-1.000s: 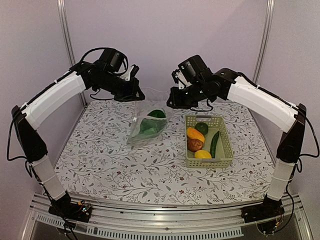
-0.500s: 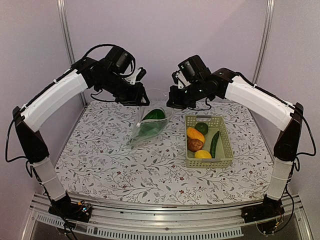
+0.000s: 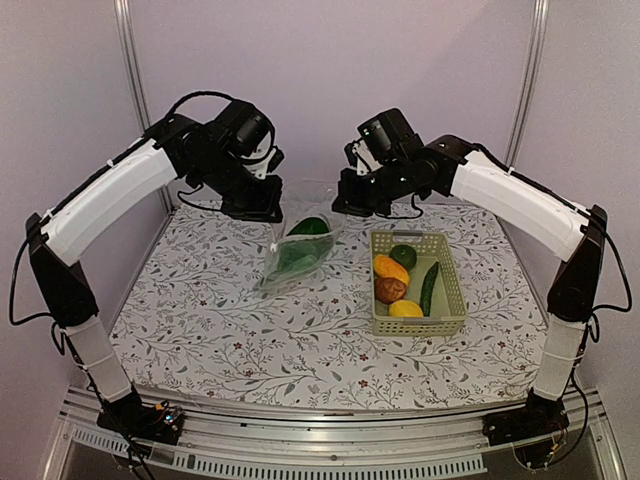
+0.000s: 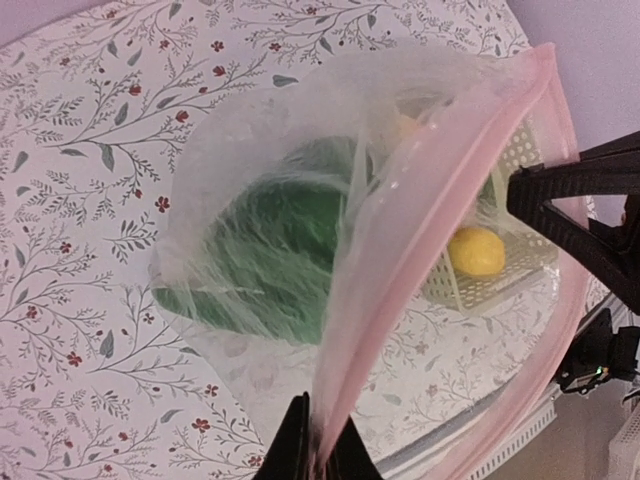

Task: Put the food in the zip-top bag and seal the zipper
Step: Pass from the right arm to the left

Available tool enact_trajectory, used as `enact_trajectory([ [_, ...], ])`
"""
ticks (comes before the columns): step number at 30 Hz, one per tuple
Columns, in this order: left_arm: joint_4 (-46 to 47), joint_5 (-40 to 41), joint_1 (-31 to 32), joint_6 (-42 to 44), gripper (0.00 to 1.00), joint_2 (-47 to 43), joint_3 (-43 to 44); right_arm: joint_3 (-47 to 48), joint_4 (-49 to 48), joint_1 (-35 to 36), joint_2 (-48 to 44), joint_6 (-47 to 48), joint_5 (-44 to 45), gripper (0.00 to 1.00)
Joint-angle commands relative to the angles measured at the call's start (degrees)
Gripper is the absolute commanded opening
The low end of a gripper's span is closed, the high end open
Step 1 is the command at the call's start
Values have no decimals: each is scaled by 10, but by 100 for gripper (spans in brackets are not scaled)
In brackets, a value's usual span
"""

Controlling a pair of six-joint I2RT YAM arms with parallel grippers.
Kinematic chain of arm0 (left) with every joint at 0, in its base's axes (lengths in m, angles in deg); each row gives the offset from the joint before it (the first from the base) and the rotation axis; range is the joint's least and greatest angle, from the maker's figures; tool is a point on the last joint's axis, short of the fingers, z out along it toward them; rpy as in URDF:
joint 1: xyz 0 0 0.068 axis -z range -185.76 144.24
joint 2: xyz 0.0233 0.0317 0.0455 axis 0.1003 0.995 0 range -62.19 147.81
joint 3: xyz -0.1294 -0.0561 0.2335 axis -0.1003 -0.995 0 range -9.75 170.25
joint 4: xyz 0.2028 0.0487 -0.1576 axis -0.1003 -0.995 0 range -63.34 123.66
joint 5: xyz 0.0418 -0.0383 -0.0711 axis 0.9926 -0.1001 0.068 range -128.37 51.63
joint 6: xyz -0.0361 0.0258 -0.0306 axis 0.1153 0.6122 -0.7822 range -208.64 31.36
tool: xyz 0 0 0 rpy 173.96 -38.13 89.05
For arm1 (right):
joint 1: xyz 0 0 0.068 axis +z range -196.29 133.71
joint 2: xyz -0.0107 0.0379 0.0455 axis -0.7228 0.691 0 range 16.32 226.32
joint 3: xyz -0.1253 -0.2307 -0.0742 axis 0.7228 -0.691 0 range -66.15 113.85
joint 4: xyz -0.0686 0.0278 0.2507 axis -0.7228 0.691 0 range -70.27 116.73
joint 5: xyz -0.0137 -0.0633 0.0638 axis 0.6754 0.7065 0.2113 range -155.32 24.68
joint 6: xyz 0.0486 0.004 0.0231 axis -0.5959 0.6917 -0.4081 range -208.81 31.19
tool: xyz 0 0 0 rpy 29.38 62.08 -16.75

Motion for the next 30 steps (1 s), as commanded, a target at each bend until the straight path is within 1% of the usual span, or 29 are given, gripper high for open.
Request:
enact_trajectory([
  [1, 5, 12, 3, 4, 2, -1, 14, 8, -10, -3, -1, -3, -14, 0],
  [2, 7, 9, 3, 6, 0, 1, 14, 8, -11, -3, -2, -1, -17, 1],
  [3, 9, 6, 4, 7, 0, 3, 14, 9, -12, -3, -3, 1, -18, 5],
  [5, 14, 5, 3, 9, 0, 5, 14, 11, -13, -3, -10, 5, -24, 19],
  [6, 16, 6, 3, 10, 0, 5, 15, 16, -10, -4, -13, 7, -30, 24],
  [9, 21, 9, 1, 14, 0, 6, 15, 40, 9, -8, -30, -4, -36, 35],
  [12, 25, 10, -2, 17, 0, 5, 14, 58, 32, -16, -57, -8, -24, 42],
  [14, 31, 1, -5, 17, 0, 5, 8, 57, 49, -26, -74, -7, -12, 45],
  [17, 44, -18, -10, 17, 0, 2, 0, 34, 69, -42, -99, 4, 21, 45],
  [20, 50, -20, -11, 19, 0, 0, 0, -33, 67, -62, -132, 11, 64, 47],
  [22, 51, -21, -12, 20, 0, 0, 1, -86, 52, -77, -156, 9, 76, 47],
  [26, 51, -27, -14, 21, 0, 1, -1, -191, 21, -115, -193, -9, 65, 47],
  [30, 53, -32, -14, 21, 0, 2, -2, -264, 10, -133, -204, -18, 64, 48],
])
